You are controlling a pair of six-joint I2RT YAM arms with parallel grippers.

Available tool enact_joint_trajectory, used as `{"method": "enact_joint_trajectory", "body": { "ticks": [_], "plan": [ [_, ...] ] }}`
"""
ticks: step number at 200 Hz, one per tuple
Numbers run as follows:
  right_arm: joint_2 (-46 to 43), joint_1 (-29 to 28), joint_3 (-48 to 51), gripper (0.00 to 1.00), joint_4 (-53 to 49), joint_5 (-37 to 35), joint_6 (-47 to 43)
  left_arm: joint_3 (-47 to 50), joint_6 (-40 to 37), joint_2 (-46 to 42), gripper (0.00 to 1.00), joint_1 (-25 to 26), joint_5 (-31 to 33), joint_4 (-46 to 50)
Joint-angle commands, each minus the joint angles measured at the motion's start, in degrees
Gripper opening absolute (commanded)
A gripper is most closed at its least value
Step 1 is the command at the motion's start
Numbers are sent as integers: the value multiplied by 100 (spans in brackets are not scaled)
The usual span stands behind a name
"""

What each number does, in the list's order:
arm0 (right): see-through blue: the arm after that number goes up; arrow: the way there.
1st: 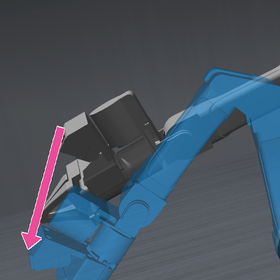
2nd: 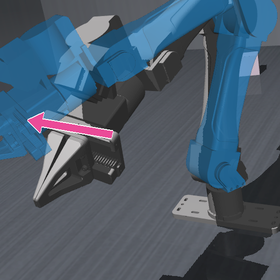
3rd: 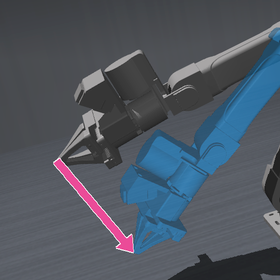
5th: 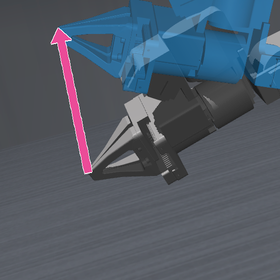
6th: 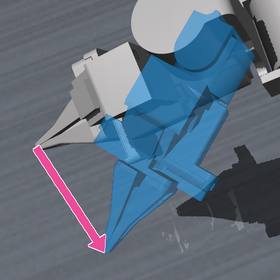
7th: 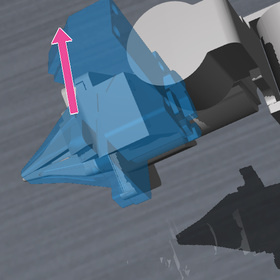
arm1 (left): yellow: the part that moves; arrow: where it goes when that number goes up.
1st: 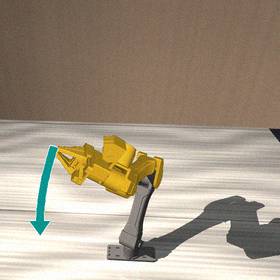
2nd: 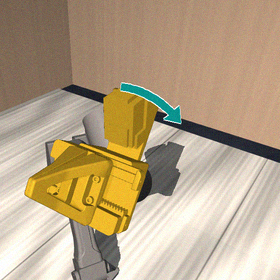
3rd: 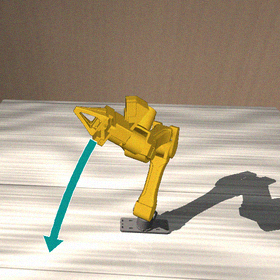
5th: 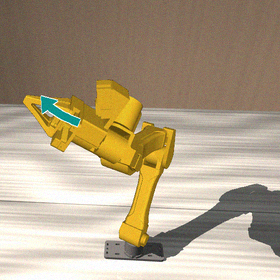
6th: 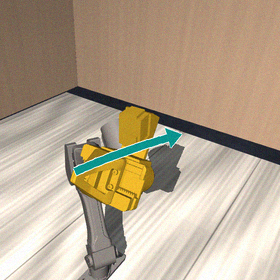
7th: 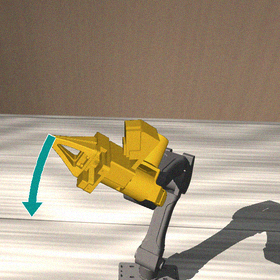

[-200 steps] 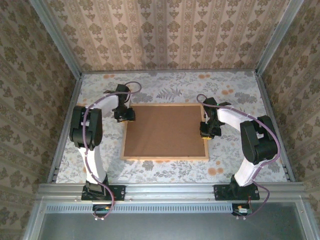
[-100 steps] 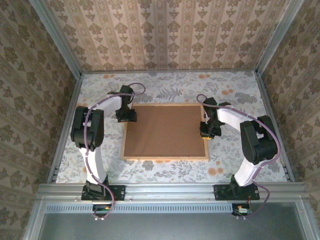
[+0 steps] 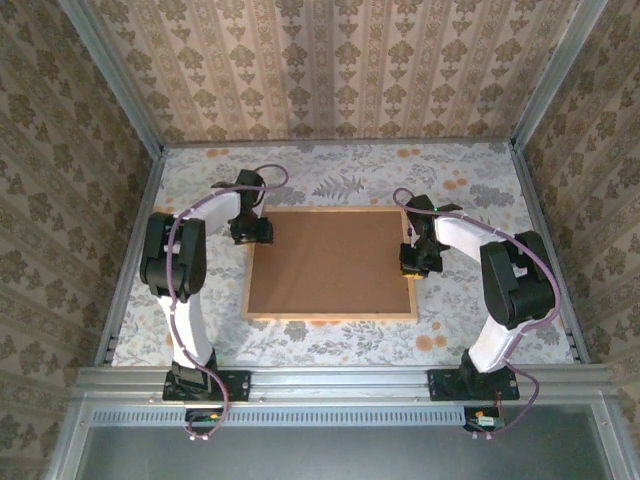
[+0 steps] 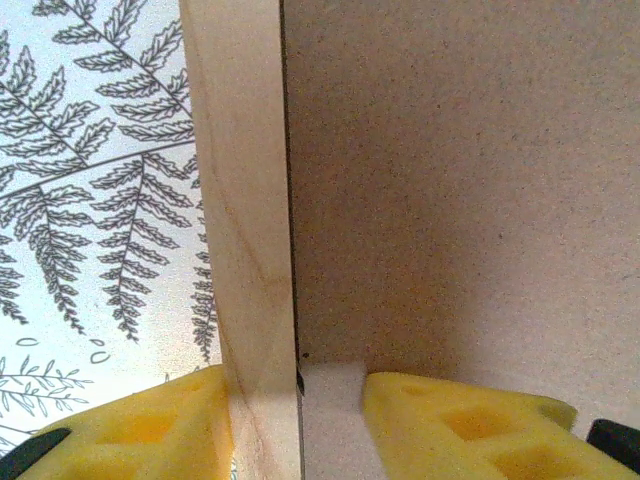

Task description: Put the photo into the frame

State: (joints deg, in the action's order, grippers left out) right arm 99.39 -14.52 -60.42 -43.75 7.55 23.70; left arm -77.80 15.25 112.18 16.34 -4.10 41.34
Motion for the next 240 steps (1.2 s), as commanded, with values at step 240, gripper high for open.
{"method": "enact_joint_trajectory", "body": {
  "ticks": [240],
  "plan": [
    [321,-90,-67,9,254,-87,-79,502,251,-247,30,-831,-1028,-389]
  ]
}}
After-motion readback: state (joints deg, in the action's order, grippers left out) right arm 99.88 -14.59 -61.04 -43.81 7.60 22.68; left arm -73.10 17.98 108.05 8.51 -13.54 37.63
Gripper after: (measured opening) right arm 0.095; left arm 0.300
